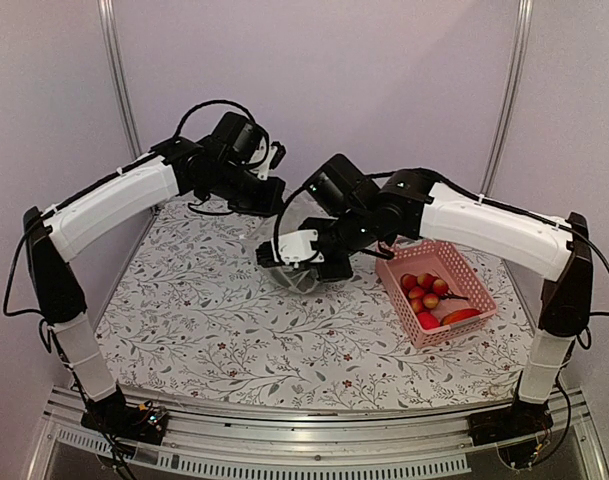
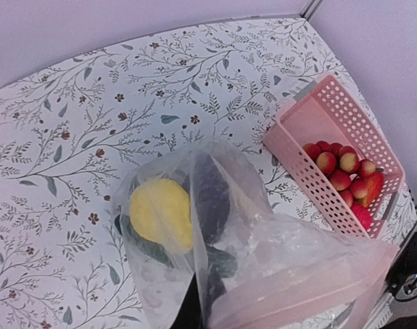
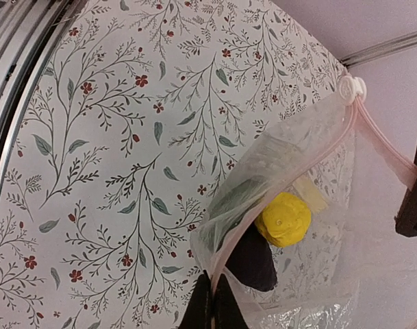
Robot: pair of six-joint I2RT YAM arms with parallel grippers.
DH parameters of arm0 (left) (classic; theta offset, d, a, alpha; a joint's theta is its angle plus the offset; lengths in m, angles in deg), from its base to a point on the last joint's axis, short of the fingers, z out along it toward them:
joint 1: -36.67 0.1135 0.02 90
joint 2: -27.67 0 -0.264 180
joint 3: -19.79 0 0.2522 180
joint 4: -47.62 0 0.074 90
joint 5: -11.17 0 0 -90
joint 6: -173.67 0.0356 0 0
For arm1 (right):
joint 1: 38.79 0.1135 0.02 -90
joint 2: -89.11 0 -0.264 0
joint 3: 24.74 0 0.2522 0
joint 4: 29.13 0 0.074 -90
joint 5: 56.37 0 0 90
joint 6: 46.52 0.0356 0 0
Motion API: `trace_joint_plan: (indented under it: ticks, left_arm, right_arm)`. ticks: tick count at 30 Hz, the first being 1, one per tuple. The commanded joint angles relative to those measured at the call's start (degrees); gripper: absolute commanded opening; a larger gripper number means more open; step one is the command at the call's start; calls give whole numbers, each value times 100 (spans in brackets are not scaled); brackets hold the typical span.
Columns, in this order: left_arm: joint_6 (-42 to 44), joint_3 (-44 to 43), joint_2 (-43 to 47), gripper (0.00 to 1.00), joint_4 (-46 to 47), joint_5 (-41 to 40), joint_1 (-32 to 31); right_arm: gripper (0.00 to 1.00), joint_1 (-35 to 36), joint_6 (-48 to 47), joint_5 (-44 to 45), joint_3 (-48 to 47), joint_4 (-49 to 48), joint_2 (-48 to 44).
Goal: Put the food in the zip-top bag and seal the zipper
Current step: Adjust the zipper food storage bag at the center of the board.
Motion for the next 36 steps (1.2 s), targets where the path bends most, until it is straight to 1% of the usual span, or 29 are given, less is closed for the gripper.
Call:
trace_joint_plan:
  ticks: [1, 5, 9, 11, 12, 15, 17, 18, 20, 24, 27, 29, 34, 36]
  left_arm:
    - [542, -445, 374, 0, -955, -892, 122]
    - [501, -457, 316, 0, -918, -623, 145]
    - [315, -392, 175, 0, -917, -711, 145]
    - [222, -361, 148, 0, -905, -691, 144]
    - [199, -355, 151, 0, -890, -666, 138]
    - [171, -299, 183, 0, -777, -520, 144]
    - [161, -281, 183, 0, -715, -428, 142]
    - [155, -289, 165, 0, -715, -387, 146]
    - [155, -299, 142, 0, -707, -345, 143]
    - [189, -283, 128, 0, -715, -361, 146]
    - [216, -263, 150, 0, -748, -368, 141]
    - [227, -236, 192, 0, -742, -375, 144]
    - [286, -83, 326, 0, -679, -386, 143]
    - [301, -17, 359, 0, -648, -359, 146]
  right_arm:
    - [0, 29, -500, -187, -126, -21, -682]
    - [0, -59, -719, -403, 34, -45, -859]
    - [0, -158, -629, -527, 166, 8, -699]
    - [2, -182, -593, -549, 209, 94, -666]
    - [5, -190, -573, -597, 219, 145, -677]
    - [18, -191, -518, -820, 201, 269, -805]
    - [29, -191, -459, -1028, 148, 360, -961]
    - [33, -191, -419, -1102, 128, 402, -1046]
    - [37, -191, -330, -1235, 101, 517, -1256]
    - [41, -328, -60, -1431, 200, 744, -1684]
    - [41, -768, 137, -1751, 486, 883, -2057]
    - [41, -1251, 216, -1942, 879, 968, -2270]
    - [38, -2748, 94, -2098, 2159, 998, -2833]
    - [35, -3383, -44, -2220, 2608, 1000, -2980]
